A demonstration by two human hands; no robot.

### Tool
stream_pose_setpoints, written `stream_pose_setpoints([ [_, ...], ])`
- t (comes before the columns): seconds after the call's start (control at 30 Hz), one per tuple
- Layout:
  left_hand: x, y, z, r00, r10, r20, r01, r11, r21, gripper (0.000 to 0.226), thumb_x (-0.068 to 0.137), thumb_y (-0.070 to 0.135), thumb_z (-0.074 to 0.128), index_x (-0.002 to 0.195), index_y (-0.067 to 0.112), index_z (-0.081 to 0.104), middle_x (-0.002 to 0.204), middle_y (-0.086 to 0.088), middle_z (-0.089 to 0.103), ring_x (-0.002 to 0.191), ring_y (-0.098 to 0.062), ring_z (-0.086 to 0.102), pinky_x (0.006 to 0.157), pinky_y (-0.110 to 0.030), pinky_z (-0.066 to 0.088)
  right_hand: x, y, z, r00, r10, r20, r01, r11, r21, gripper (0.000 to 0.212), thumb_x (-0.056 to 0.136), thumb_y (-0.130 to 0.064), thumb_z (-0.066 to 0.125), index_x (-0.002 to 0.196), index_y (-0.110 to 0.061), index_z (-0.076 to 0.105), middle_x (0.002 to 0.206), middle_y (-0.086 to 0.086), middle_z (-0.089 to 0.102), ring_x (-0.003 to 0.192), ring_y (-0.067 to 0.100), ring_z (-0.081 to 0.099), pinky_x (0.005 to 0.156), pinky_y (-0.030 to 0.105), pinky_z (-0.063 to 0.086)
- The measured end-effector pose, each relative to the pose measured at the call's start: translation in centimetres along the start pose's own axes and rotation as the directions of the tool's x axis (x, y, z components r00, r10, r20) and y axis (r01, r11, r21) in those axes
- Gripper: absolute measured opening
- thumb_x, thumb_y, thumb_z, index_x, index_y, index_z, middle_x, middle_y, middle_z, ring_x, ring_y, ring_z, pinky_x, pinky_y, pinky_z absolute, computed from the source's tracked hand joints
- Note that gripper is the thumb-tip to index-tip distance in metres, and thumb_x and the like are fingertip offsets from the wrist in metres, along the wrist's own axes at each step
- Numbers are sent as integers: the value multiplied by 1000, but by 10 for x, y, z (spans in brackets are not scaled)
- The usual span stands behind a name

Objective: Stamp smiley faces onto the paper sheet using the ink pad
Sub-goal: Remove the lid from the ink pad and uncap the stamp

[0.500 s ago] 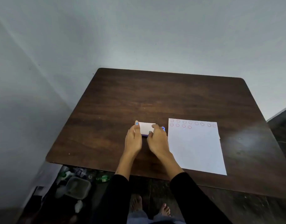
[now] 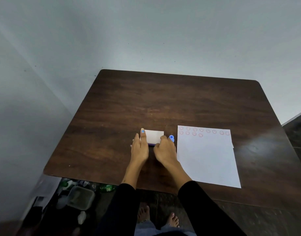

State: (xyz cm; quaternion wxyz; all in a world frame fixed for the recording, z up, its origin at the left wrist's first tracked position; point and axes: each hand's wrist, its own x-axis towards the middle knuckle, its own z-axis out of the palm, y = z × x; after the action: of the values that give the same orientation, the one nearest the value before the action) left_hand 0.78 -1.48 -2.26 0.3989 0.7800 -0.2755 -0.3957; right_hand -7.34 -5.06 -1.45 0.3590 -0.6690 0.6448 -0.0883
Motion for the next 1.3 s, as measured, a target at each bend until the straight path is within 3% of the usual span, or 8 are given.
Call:
stream_pose_setpoints([
  [0.13,2,4,2,1000,6,-28,-7,1000,-22,68,95,58,14,142,13,34,149,-11,37,141,-27,26,118,-47,16,3,-2,0,1000,16,-3,-16,1000,-2,31,91,-14,49,120,-4,49,126,16,55,113,29,55,88,36,50],
  [0.27,5,9,1,998,-46,-42,44,998,-42,74,91,65,12,141,15,35,147,-10,40,141,-31,24,118,-48,15,2,-6,-3,1000,12,0,-12,1000,-7,30,91,-14,49,119,-4,49,125,16,55,113,30,54,88,39,50],
  [0.43,12,26,-16,990,25,-137,-35,997,-67,77,89,68,12,136,16,43,135,-8,52,133,-32,38,114,-50,25,2,-27,-15,990,-128,-52,127,991,-29,34,91,-14,47,123,-3,49,123,18,54,115,32,50,89,39,45],
  [0.6,19,28,-48,969,22,-246,-40,997,-66,81,88,69,9,146,16,29,149,-10,38,140,-32,27,117,-50,18,1,-52,-9,964,-264,-5,264,964,-17,39,92,-13,47,130,-6,44,128,16,53,119,31,48,94,39,44],
  [0.8,15,-2,-73,957,-46,-287,42,999,-20,83,88,69,9,145,12,29,145,-13,43,139,-32,27,117,-52,16,-8,-60,27,938,-318,140,327,943,-52,39,92,-11,45,130,-5,44,130,18,51,121,33,42,94,42,42],
  [1.03,7,-42,-81,944,-148,-295,191,974,125,88,88,69,8,148,5,14,152,-18,30,145,-30,13,116,-47,-9,-14,-55,59,917,-344,204,369,924,-98,35,91,-10,45,126,-2,48,133,17,51,131,30,34,107,38,34],
  [1.17,6,-49,-82,949,-104,-298,171,963,209,95,84,72,7,147,1,14,154,-15,26,146,-26,14,115,-47,-14,-15,-52,66,914,-336,227,370,920,-128,39,92,-11,46,130,-3,45,139,16,47,139,29,26,113,39,27],
  [1.3,7,-45,-80,953,-33,-302,129,944,304,84,92,61,22,146,-3,11,154,-20,25,146,-28,9,115,-50,-11,-13,-50,61,906,-370,204,395,914,-96,40,91,-9,47,131,-5,45,140,14,45,139,28,27,114,38,29],
])
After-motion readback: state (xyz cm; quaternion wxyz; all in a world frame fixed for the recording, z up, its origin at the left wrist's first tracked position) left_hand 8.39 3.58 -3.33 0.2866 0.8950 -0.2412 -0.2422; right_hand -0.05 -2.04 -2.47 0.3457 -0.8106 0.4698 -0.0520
